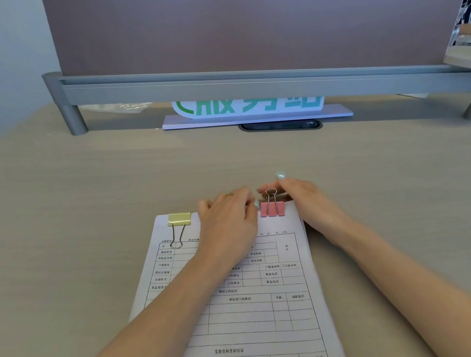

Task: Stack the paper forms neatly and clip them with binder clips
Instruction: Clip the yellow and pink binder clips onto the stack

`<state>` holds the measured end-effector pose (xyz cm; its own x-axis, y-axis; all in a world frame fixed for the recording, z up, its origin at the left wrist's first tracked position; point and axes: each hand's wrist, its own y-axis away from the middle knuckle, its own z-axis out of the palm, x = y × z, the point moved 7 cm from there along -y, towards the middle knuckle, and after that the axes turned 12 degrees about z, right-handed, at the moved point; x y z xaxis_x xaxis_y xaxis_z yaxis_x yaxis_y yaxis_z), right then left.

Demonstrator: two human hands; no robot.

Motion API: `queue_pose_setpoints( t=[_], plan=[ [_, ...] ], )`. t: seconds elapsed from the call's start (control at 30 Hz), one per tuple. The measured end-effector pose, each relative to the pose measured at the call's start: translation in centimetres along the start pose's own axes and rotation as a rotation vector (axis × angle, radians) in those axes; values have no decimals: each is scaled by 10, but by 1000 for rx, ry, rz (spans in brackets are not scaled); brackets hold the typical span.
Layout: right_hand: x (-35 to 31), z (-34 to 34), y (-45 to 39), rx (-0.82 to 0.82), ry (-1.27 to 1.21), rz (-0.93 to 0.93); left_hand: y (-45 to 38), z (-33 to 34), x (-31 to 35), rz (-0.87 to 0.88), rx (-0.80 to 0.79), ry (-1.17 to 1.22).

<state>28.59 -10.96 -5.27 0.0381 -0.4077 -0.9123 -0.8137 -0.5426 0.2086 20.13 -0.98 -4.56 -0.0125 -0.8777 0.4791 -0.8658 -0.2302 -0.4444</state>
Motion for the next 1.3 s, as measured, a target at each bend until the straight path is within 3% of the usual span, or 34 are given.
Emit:
queue_pose_setpoints(
  t=[0.07, 0.2, 0.5, 0.7, 0.93, 1.03, 1.13, 1.3],
  plan=[
    [2, -5, 1, 56, -92, 13, 0, 0, 0, 6, 4, -12],
    [1, -2, 5, 54, -12, 9, 1, -1, 4, 40, 3, -79],
    [-5, 13, 25, -223, 148, 15, -2, -14, -3, -2, 83, -132],
    [4, 22, 29, -215, 91, 39, -3, -27, -18, -47, 164, -153],
    [13, 43, 64, -375, 74, 0, -6, -77, -53, -129, 371, -245],
    [21, 47, 71, -288, 139, -30, -5, -94, -66, -174, 417, -290],
    [21, 39, 69, -97, 102, -38, -4, -95, -72, -206, 411, -333],
    [20, -10, 52, 130, -85, 12, 0, -73, -61, -191, 233, -361]
  ],
)
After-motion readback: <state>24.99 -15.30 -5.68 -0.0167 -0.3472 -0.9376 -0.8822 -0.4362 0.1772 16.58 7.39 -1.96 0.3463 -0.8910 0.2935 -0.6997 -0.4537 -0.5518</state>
